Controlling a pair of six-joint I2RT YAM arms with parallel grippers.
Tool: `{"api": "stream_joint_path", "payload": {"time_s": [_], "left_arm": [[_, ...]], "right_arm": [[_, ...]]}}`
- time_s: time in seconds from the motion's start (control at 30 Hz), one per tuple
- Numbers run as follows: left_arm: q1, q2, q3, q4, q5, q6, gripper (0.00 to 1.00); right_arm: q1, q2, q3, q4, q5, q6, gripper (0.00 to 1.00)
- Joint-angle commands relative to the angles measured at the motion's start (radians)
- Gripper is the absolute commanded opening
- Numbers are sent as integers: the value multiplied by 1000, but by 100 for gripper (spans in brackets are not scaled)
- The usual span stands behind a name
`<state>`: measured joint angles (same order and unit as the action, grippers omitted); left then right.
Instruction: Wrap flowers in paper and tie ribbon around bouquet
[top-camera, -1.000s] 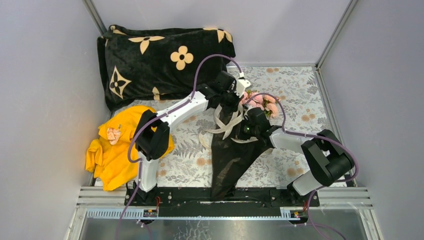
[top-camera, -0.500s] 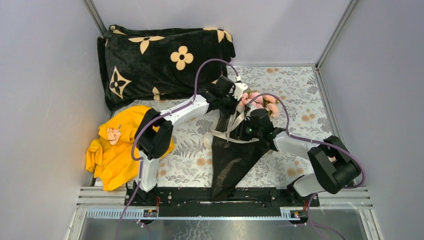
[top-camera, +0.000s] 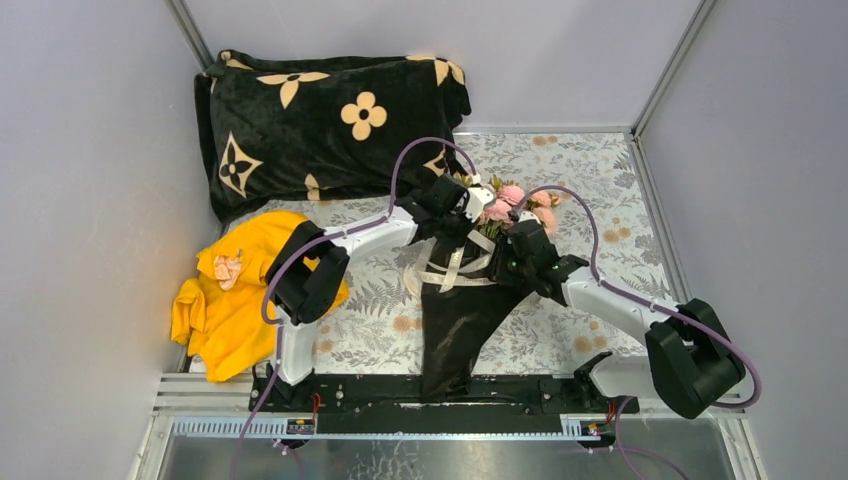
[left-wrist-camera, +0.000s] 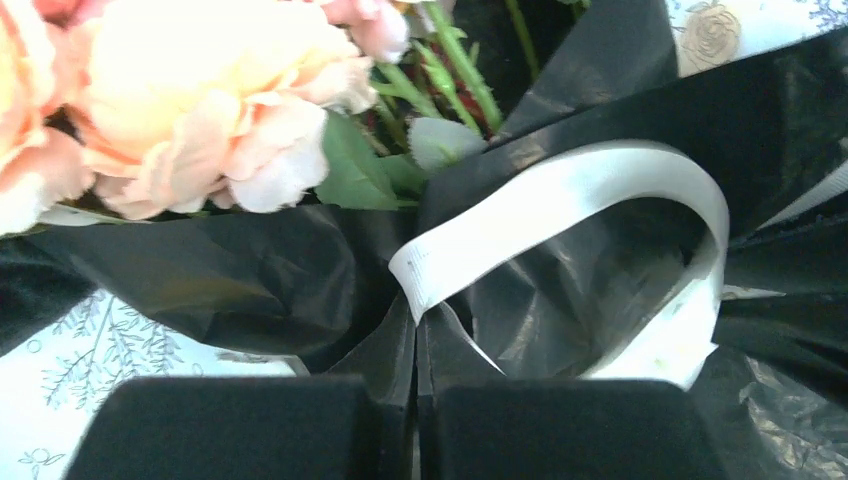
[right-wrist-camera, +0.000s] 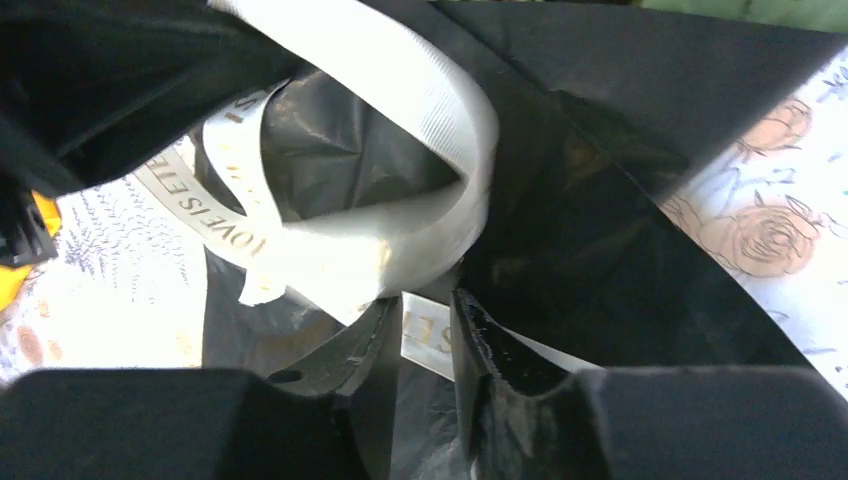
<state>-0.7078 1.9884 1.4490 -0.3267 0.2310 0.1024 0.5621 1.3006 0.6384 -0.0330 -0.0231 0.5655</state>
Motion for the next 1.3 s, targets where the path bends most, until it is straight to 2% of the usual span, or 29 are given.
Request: {"api": "stream_joint_path", "payload": {"time_s": [0.0, 0.2, 0.33, 0.7, 0.83, 1.07, 1.27], "left_arm": [[-53, -30, -64, 80, -25, 12, 0], [-87, -21, -96, 94, -64, 15, 0], [-92, -39, -109, 104, -84, 27, 0], [-123, -46, -125, 121, -117, 46, 0], [-127, -44, -124, 123, -130, 47, 0], [-131, -42, -131, 130, -131, 43, 0], [-134, -47, -128, 127, -131, 41, 0]], "right_arm": [[-5, -48, -2, -35, 37, -42, 30], [-14, -84, -48, 89, -80, 9, 33], [-46, -136, -74, 108, -73, 77, 34], [-61, -156, -158, 308, -183, 226, 54], [-61, -103, -133, 321, -210, 233, 54], [-61, -142, -188, 370, -150, 318, 57], [-60, -27, -138, 345, -132, 330, 44]]}}
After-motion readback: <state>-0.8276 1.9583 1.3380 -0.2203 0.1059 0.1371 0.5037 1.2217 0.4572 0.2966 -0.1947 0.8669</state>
